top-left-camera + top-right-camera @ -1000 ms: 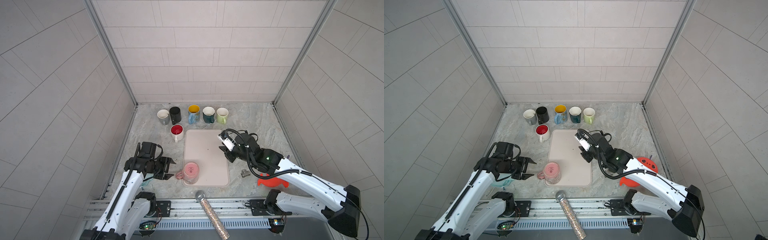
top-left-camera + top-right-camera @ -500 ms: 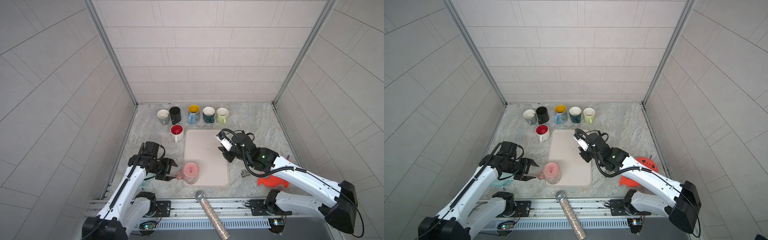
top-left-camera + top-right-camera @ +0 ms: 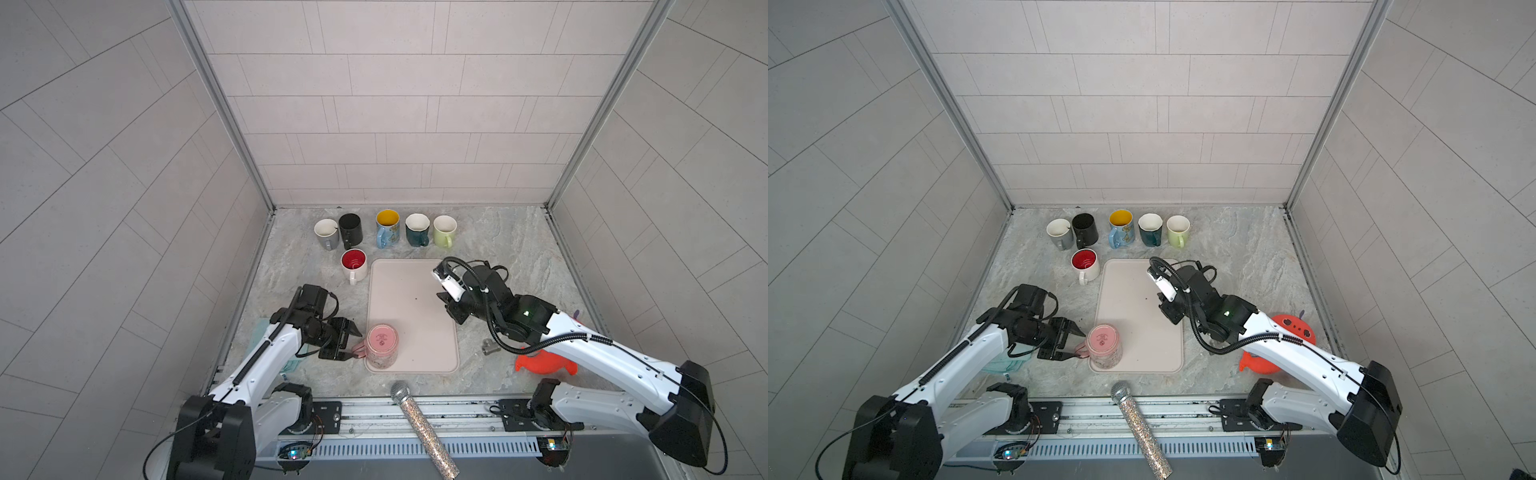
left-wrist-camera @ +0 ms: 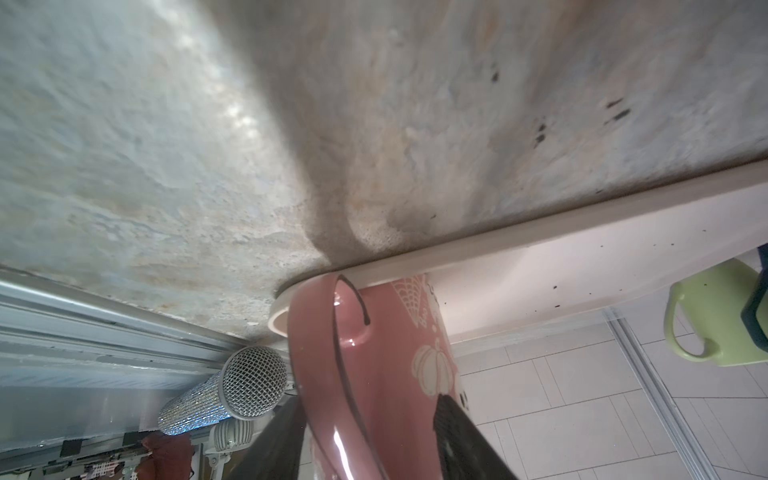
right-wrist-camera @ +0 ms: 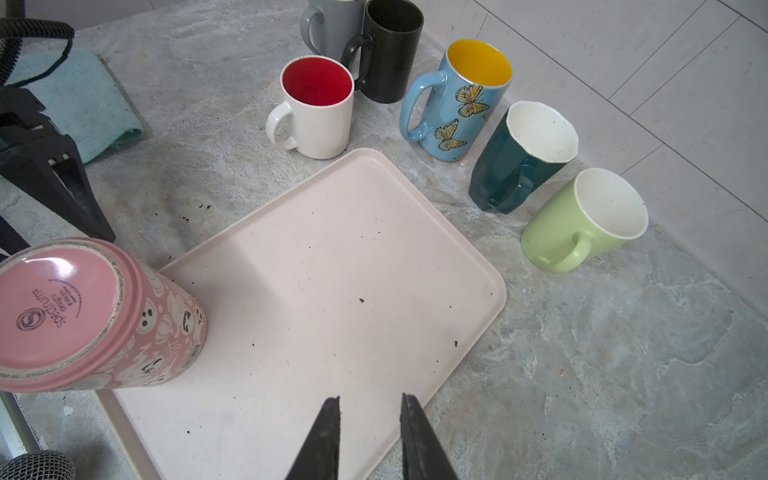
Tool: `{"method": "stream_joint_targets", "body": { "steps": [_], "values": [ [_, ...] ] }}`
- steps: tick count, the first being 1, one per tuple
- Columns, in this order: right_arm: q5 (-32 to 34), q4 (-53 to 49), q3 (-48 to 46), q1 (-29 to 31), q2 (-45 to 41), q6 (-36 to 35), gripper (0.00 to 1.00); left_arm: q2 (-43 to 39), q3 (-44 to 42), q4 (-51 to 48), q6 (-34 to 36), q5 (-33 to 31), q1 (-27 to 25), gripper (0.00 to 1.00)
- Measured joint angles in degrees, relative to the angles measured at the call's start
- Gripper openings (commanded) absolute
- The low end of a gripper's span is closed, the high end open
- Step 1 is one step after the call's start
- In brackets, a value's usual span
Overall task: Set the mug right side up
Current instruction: 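Lower the left gripper around the pink mug's handle and close it, then lift the pink mug by its handle with the left gripper and tilt it upward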
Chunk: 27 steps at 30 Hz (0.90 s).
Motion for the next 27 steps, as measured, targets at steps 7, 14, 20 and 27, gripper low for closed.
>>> {"method": "stream_joint_targets", "body": {
  "steps": [7, 14, 20, 27],
  "values": [
    [0.59, 0.00, 0.00, 0.00, 0.83, 0.00, 0.26, 3.48, 0.00, 3.43, -0.42, 0.72, -1.03, 0.51],
    [0.76, 0.00, 0.00, 0.00, 1.55, 0.17, 0.25, 4.15, -0.02, 5.05, -0.83, 1.36, -1.97, 0.44],
    [0.79, 0.00, 0.00, 0.00, 2.25, 0.20, 0.25, 4.31, -0.24, 6.32, -1.42, 1.57, -2.01, 0.37],
    [1.14, 0.00, 0.00, 0.00, 2.45, 0.24, 0.25, 5.64, -0.33, 8.15, -1.84, 1.73, -2.34, 0.22]
  ]
}}
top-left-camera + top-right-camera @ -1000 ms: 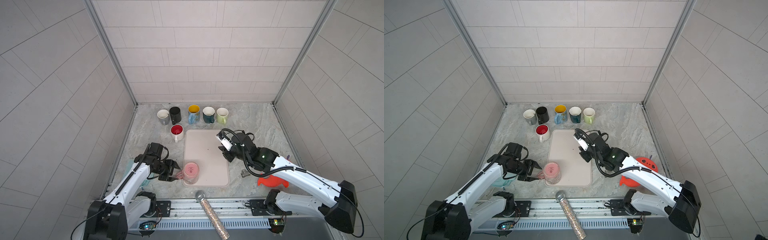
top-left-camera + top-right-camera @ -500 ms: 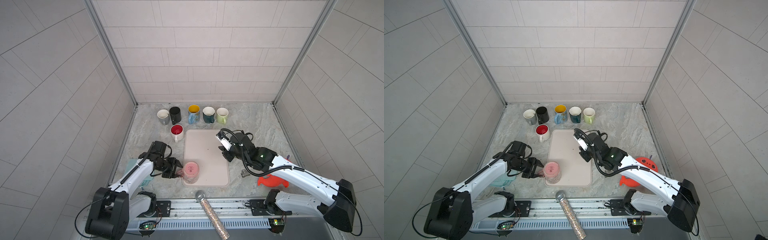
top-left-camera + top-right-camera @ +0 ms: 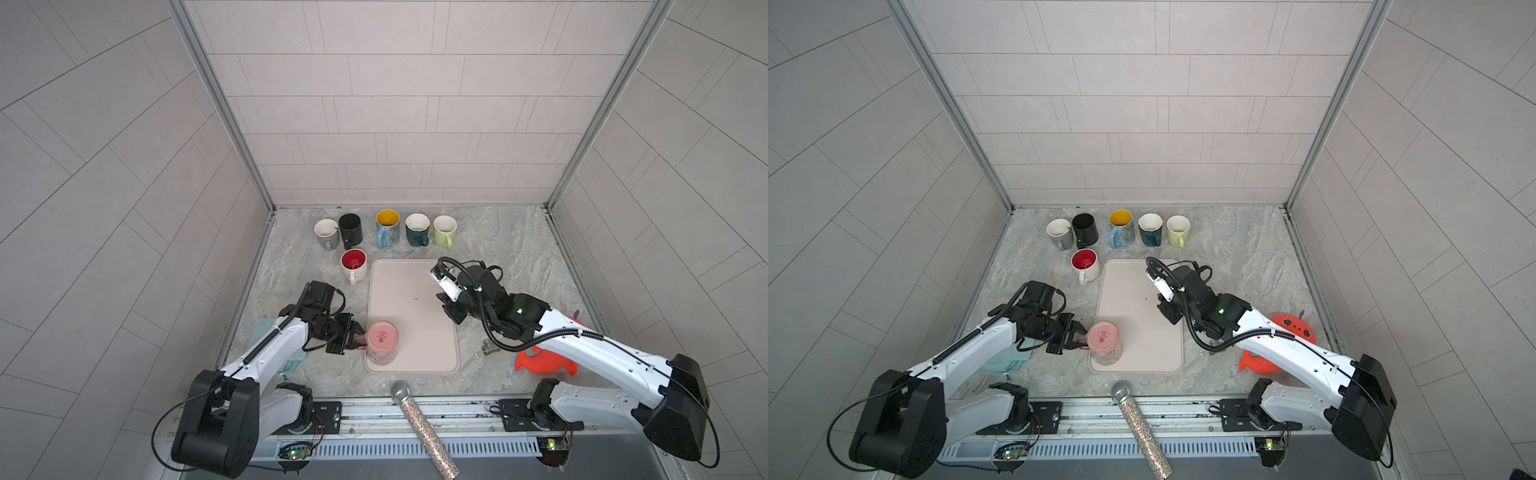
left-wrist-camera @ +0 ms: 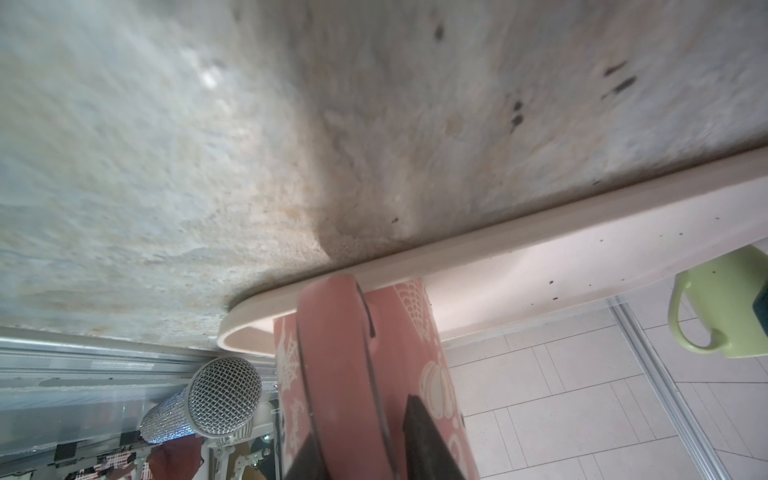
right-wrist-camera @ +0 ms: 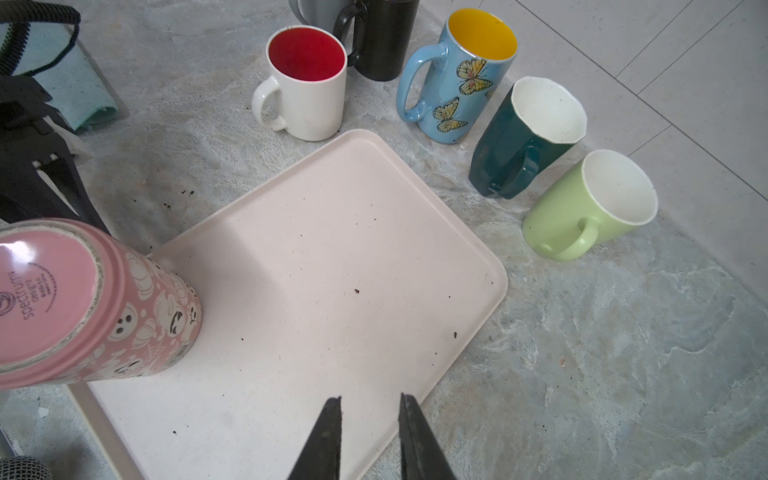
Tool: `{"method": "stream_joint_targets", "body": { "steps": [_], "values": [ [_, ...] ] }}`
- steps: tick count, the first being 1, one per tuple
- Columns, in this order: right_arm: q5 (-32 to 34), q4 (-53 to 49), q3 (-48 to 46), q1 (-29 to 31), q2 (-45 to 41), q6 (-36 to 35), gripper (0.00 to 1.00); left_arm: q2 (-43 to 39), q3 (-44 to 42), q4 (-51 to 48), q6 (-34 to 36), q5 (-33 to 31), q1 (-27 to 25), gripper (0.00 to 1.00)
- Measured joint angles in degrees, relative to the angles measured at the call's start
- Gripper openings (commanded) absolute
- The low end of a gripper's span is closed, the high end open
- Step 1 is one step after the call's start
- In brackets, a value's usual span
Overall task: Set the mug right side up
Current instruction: 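Lift the pink mug by its handle with the left gripper and tilt it upward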
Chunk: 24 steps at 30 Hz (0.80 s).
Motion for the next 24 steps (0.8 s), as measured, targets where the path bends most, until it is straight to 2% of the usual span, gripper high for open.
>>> {"method": "stream_joint_targets", "body": {
  "steps": [8, 16, 24],
  "values": [
    [0.48, 0.02, 0.00, 0.00, 0.22, 0.13, 0.24, 1.68, 0.02, 4.76, -0.11, 0.87, -0.70, 0.00],
    [0.81, 0.00, 0.00, 0.00, 0.90, 0.15, 0.24, 5.62, 1.51, 10.12, 1.20, 1.57, -2.89, 0.00],
    [1.95, -0.02, 0.02, 0.00, 0.87, 0.15, 0.23, 5.57, 12.17, 8.94, 14.78, -5.31, -3.74, 0.00]
  ]
}}
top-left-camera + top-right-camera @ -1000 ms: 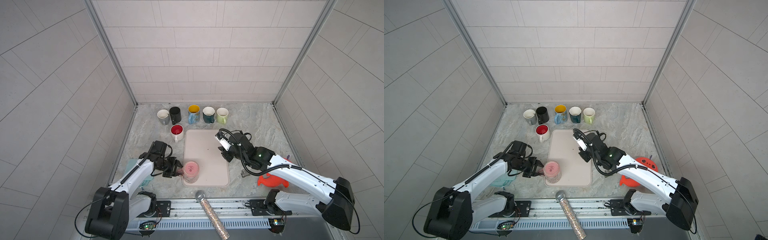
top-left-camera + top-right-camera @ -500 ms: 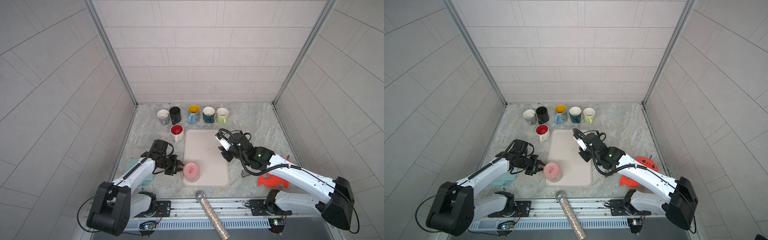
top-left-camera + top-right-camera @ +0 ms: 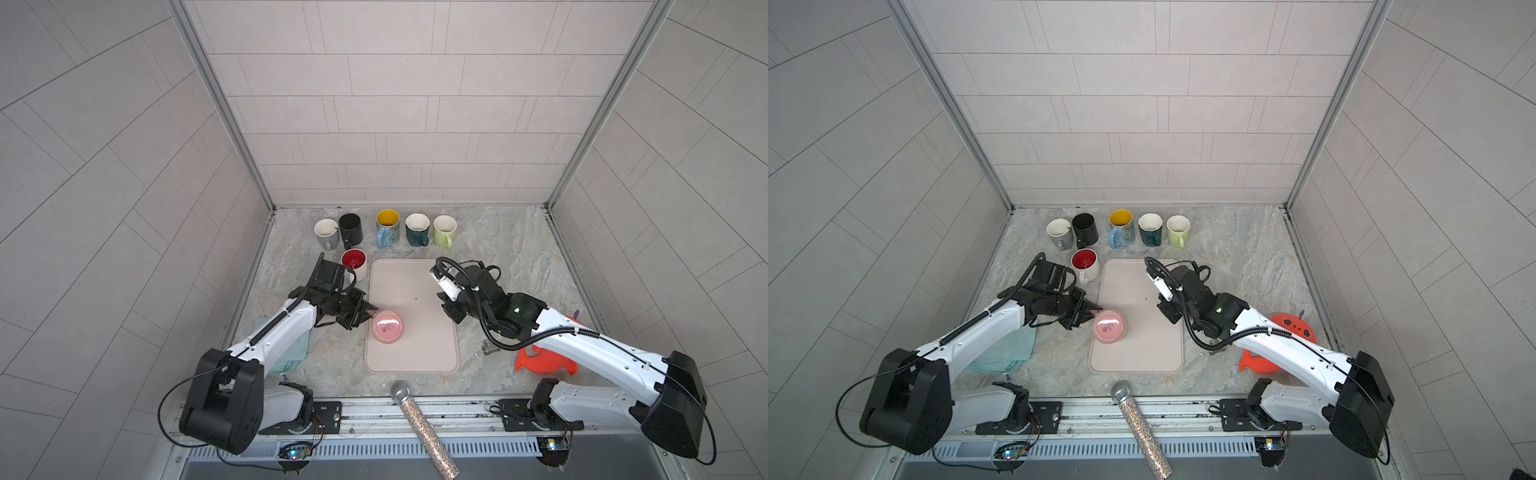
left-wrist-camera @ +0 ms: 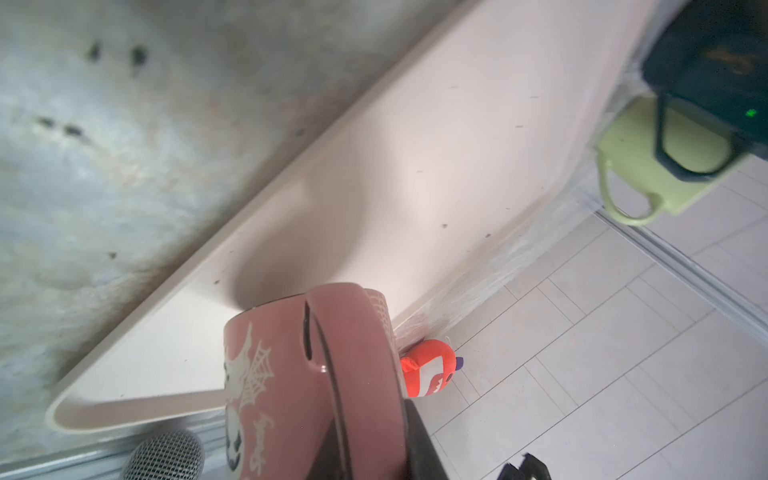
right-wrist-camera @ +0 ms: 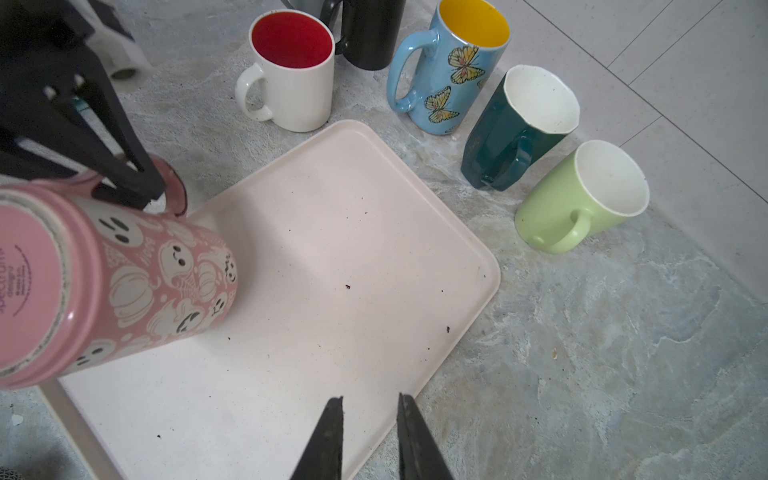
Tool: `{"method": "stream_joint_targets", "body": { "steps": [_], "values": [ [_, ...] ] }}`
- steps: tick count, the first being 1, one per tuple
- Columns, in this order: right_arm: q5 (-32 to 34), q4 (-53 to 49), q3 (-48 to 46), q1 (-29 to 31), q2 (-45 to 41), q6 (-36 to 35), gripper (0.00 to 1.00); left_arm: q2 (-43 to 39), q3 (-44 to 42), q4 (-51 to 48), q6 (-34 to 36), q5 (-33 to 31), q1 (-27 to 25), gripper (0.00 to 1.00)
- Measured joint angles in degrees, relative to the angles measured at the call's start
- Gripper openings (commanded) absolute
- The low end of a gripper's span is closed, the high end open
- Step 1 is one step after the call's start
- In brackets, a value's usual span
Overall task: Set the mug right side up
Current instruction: 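Lift the pink mug by its handle with the left gripper and tilt it upward, then swing the pink mug upright toward the right gripper while the right gripper approaches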
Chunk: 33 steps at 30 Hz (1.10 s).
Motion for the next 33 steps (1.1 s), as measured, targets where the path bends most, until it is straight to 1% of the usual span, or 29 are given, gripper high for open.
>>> {"method": "stream_joint_targets", "body": {
  "steps": [5, 13, 17, 22, 26, 29, 33],
  "values": [
    [0.90, -0.33, 0.37, -0.02, -0.04, 0.00, 0.22, -1.27, 3.17, 1.20, 8.00, -2.82, -0.15, 0.00],
    [1.57, -1.16, 3.04, -0.02, -0.39, 0.04, 0.21, -2.54, 3.17, 10.71, 17.53, -4.39, -3.19, 0.00],
    [2.05, -1.70, 3.23, -0.15, -0.92, 0.22, 0.21, -2.78, 4.70, 12.04, 23.45, -5.18, -4.98, 0.00],
    [2.45, -2.36, 3.23, -0.28, -0.92, 0.72, 0.21, -2.73, 6.14, 14.14, 28.89, -4.55, -6.21, 0.00],
    [2.84, -4.13, 4.11, -0.66, -0.92, 1.81, 0.20, -2.69, 6.97, 14.34, 35.45, -4.70, -7.72, 0.00],
    [3.04, -5.57, 5.95, -1.31, -1.09, 3.41, 0.20, -3.26, 7.02, 14.21, 42.36, -7.23, -10.51, 0.00],
    [2.23, -6.43, 8.52, -1.90, -2.08, 6.10, 0.20, -6.40, 6.43, 15.21, 52.04, -12.55, -16.20, 0.00]
  ]
}}
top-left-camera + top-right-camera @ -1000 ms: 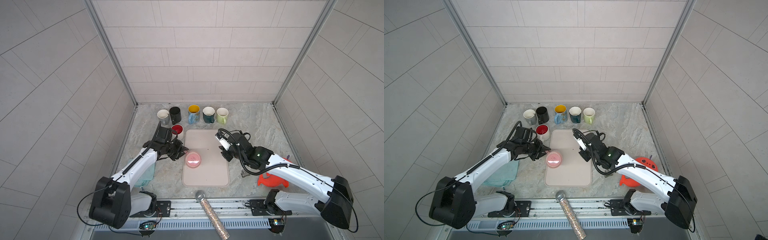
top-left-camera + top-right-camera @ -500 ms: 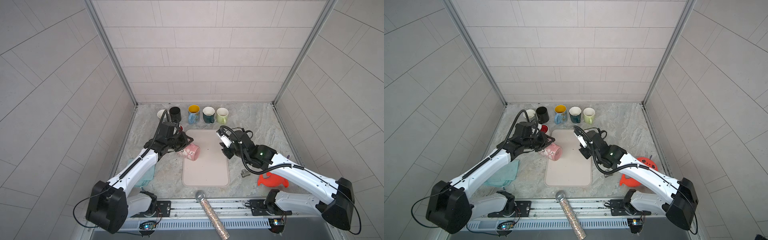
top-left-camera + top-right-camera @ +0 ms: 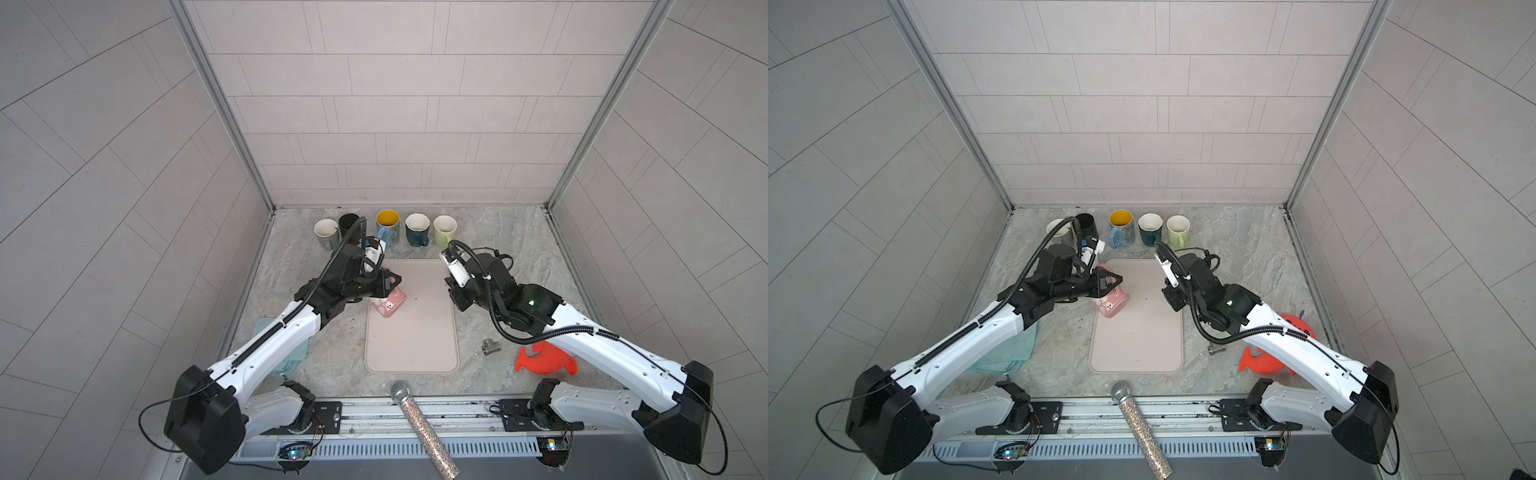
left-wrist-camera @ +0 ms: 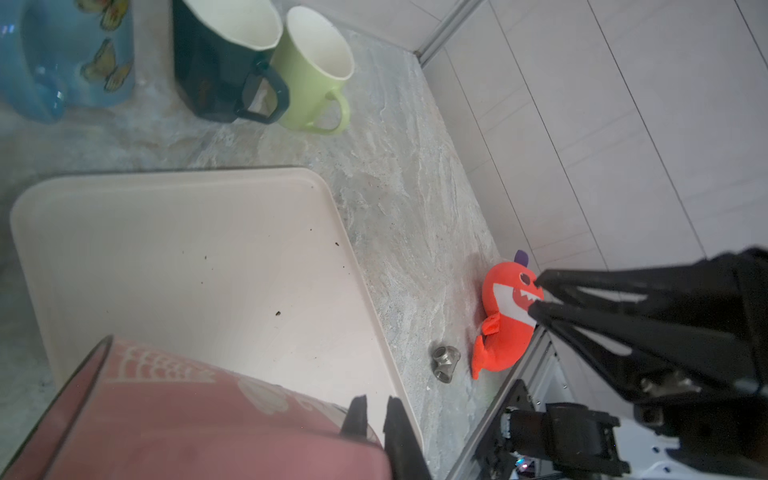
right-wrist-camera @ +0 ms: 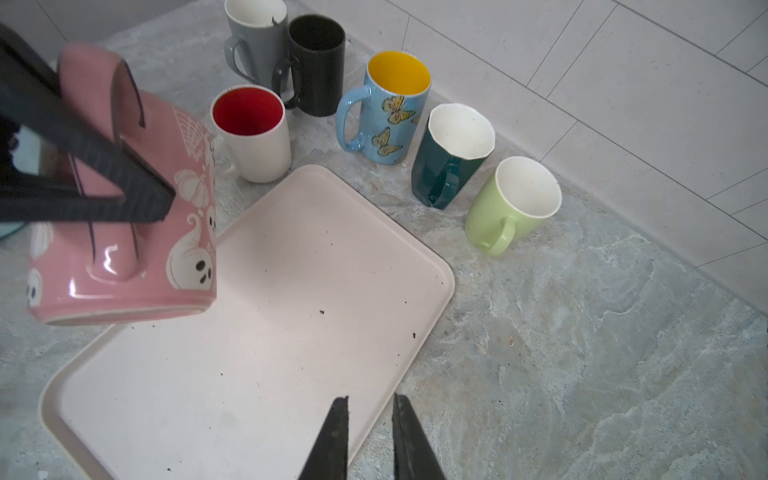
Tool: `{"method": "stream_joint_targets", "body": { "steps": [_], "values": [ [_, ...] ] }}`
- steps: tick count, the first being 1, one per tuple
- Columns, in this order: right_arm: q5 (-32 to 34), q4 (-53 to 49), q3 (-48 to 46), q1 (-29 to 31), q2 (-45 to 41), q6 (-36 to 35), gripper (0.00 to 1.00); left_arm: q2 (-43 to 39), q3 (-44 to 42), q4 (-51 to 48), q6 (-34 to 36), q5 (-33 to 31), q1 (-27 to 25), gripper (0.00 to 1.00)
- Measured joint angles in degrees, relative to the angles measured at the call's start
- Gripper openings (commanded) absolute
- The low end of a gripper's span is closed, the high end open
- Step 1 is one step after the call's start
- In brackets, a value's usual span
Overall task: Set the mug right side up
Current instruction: 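Swing the pink mug upright toward the right gripper while the right gripper approaches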
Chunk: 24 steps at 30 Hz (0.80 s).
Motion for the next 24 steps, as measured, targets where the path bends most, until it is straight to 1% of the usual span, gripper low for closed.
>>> {"method": "stream_joint_targets", "body": {
  "steps": [6, 14, 19, 24],
  "values": [
    [-4.31, 0.09, 2.91, -0.09, -0.61, 3.91, 0.22, -4.92, -4.44, 8.79, 12.02, -4.20, -5.84, 0.00],
    [-11.30, 2.67, 2.99, -0.09, -0.81, 8.37, 0.24, -3.89, -7.50, 16.24, 25.94, -8.76, -12.09, 0.00],
    [-15.41, 6.38, 2.36, -0.09, -1.31, 10.99, 0.29, -2.67, -8.17, 19.47, 32.20, -10.99, -14.75, 0.00],
    [-19.54, 9.84, 1.27, -0.09, -1.36, 13.25, 0.34, -1.29, -8.31, 21.38, 34.93, -12.15, -15.39, 0.00]
  ]
}}
